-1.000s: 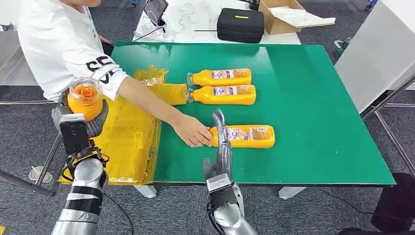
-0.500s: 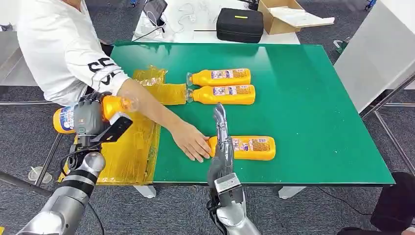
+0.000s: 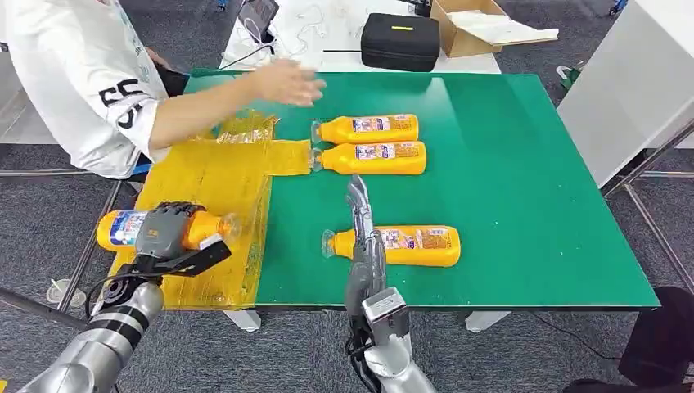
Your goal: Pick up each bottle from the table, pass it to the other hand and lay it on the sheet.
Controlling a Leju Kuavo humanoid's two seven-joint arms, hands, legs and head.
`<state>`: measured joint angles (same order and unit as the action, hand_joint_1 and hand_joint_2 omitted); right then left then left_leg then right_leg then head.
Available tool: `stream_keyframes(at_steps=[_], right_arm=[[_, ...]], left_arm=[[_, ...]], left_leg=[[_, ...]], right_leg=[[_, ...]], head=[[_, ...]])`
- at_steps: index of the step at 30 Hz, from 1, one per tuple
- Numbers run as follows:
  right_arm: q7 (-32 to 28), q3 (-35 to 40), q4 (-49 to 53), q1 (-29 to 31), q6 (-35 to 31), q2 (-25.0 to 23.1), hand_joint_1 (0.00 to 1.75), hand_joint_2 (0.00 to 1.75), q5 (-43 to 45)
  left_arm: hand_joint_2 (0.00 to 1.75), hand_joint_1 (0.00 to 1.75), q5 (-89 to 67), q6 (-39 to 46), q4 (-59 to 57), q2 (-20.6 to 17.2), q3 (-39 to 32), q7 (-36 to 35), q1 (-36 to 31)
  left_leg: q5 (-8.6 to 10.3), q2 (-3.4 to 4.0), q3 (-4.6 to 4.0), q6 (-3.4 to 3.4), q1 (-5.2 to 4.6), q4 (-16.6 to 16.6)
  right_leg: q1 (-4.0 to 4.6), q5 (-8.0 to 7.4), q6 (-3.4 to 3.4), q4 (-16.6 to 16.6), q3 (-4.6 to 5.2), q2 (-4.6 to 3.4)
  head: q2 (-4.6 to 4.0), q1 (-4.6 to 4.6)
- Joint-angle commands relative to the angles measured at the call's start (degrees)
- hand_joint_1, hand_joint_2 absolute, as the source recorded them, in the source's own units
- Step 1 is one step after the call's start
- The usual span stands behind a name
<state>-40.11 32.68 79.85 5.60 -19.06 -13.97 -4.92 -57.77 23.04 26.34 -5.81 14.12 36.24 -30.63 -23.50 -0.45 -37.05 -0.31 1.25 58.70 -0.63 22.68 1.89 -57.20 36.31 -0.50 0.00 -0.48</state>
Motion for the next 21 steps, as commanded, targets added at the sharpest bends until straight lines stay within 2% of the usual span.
stream_keyframes(at_steps=[1, 3, 7, 11, 12, 13, 16, 21], right_arm=[[0.11, -1.98, -5.93, 1.45, 1.49, 0.12, 0.0, 1.75, 0.55], [0.11, -2.07, -6.52, 1.67, 1.88, -0.12, 0.0, 1.75, 0.32], [0.11, -2.55, -7.32, 1.79, 2.14, -0.57, 0.0, 1.75, 0.09], [0.11, -3.38, -8.02, 1.65, 2.48, -1.14, 0.0, 1.75, 0.14], [0.11, -3.43, -8.28, 1.65, 2.6, -1.19, 0.0, 1.75, 0.13], [0.12, -3.5, -8.54, 1.64, 2.71, -1.26, 0.0, 1.75, 0.13], [0.18, -3.55, -9.44, 1.76, 3.08, -1.5, 0.0, 1.75, 0.09], [0.18, -3.7, -9.99, 1.84, 3.29, -1.72, 0.0, 1.75, 0.12]], left_arm=[[1.75, 1.75, -0.51, -3.81, -2.09, -0.78, 2.89, 3.63, 1.78], [1.75, 1.75, -0.69, -4.65, -1.63, 0.01, 3.71, 3.76, 2.58], [1.75, 1.75, 0.53, -6.88, -0.95, 1.09, 4.7, 3.76, 3.24], [1.75, 1.75, 8.02, -14.91, 2.7, 0.63, 8.86, 3.76, 4.54], [1.75, 0.82, 9.7, -16.72, 3.15, 0.5, 9.92, 3.76, 4.64], [1.75, 0.02, 11.85, -18.65, 3.75, 0.43, 10.69, 3.76, 4.77], [1.75, 0.0, 16.98, -23.57, 6.51, -0.39, 13.19, 3.76, 5.51], [1.75, 0.0, 20.87, -25.18, 7.83, -0.63, 14.7, 3.76, 5.81]], left_leg=[[-0.04, 0.03, 0.2, 0.06, -0.02, -0.06], [-0.1, 0.08, 0.44, 0.09, -0.03, -0.12], [-0.07, 0.01, 0.33, 0.08, -0.05, -0.09], [-0.07, 0.0, 0.35, 0.09, -0.06, -0.1], [-0.08, 0.01, 0.44, 0.1, -0.05, -0.13], [-0.09, -0.01, 0.5, 0.12, -0.07, -0.13], [-0.02, -0.17, 0.42, 0.08, -0.07, -0.11], [-0.03, -0.29, 0.53, 0.07, -0.09, -0.11]], right_leg=[[0.0, 0.04, -0.04, 0.06, -0.2, 0.03], [0.01, 0.08, -0.07, 0.13, -0.44, 0.01], [-0.01, 0.08, -0.05, 0.09, -0.35, 0.06], [-0.02, 0.07, -0.05, 0.09, -0.39, 0.06], [-0.01, 0.07, -0.06, 0.13, -0.48, 0.07], [-0.02, 0.09, -0.06, 0.12, -0.54, 0.09], [-0.04, 0.1, -0.02, 0.1, -0.53, 0.2], [-0.08, 0.13, 0.07, 0.09, -0.68, 0.14]], head=[[0.0, 0.0], [0.0, 0.0], [0.0, 0.0], [0.0, 0.0], [0.0, -0.02], [0.0, 0.0], [0.0, 0.0], [0.0, -0.02]])
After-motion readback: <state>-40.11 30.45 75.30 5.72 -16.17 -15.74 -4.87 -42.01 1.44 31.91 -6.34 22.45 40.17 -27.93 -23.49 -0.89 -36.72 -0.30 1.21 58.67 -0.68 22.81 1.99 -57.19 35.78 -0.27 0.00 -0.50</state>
